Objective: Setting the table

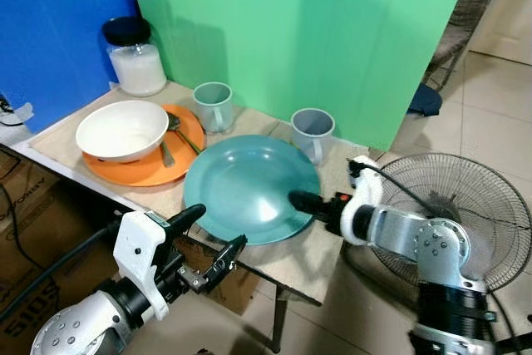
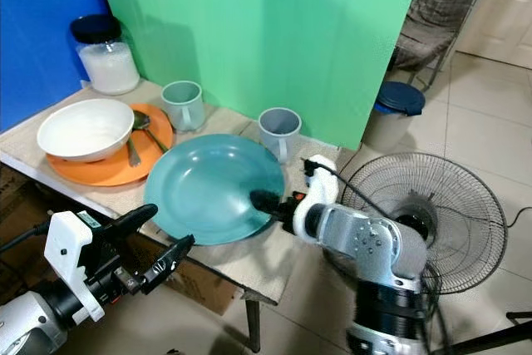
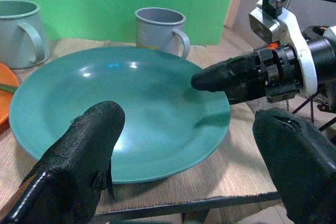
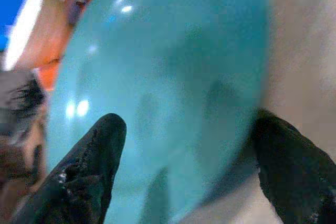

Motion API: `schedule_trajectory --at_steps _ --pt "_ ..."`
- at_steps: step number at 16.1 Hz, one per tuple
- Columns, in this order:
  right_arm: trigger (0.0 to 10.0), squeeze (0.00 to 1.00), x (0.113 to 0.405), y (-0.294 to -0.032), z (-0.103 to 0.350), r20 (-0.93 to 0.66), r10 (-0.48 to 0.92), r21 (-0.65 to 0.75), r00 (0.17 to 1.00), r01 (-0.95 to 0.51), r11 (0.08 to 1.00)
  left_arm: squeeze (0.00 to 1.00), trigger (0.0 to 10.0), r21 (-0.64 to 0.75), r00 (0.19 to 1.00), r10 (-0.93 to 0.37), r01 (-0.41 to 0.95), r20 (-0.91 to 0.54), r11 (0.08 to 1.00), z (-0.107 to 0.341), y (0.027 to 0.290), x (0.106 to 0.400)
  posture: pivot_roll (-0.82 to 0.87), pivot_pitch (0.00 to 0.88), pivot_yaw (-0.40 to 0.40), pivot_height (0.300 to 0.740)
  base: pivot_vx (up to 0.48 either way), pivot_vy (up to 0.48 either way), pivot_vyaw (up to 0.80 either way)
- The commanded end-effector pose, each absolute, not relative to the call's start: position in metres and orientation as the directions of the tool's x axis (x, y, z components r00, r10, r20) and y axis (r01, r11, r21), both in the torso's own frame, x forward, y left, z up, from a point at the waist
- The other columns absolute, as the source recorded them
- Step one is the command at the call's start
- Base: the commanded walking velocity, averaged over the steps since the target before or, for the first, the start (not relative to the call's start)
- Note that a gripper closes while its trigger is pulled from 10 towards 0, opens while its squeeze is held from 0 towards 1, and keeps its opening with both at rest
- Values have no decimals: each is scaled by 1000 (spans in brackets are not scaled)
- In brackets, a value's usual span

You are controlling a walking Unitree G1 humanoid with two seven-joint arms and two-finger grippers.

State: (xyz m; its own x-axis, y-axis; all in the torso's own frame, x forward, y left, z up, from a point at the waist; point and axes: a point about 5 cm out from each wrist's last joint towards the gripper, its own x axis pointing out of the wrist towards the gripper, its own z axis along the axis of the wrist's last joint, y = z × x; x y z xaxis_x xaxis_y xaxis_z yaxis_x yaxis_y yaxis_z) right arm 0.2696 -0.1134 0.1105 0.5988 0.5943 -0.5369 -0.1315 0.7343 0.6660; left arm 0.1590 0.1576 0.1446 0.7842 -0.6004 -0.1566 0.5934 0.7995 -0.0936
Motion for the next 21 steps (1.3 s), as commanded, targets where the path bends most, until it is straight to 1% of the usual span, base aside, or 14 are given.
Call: schedule_trajectory --at_steps 1,5,11,15,21 --pt "0 0 272 -114 116 -525 605 678 599 -136 723 0 10000 -77 782 -605 600 -153 796 149 158 158 -65 0 2 740 0 0 0" --pt "0 0 272 -108 120 -504 637 711 583 -138 689 0 10000 -75 783 -602 598 -157 798 148 159 158 -67 0 1 740 0 0 0" --pt "0 0 269 -91 120 -504 672 742 543 -126 659 0 10000 -65 784 -599 597 -164 800 147 159 158 -63 0 -3 740 0 0 0" --pt "0 0 269 -90 114 -533 656 730 533 -101 676 0 10000 -61 785 -597 596 -165 801 146 157 158 -65 0 -4 740 0 0 0" --pt "0 0 270 -91 107 -553 630 733 546 -42 679 0 10000 -54 788 -592 592 -167 804 146 157 159 -67 0 -4 740 0 0 0"
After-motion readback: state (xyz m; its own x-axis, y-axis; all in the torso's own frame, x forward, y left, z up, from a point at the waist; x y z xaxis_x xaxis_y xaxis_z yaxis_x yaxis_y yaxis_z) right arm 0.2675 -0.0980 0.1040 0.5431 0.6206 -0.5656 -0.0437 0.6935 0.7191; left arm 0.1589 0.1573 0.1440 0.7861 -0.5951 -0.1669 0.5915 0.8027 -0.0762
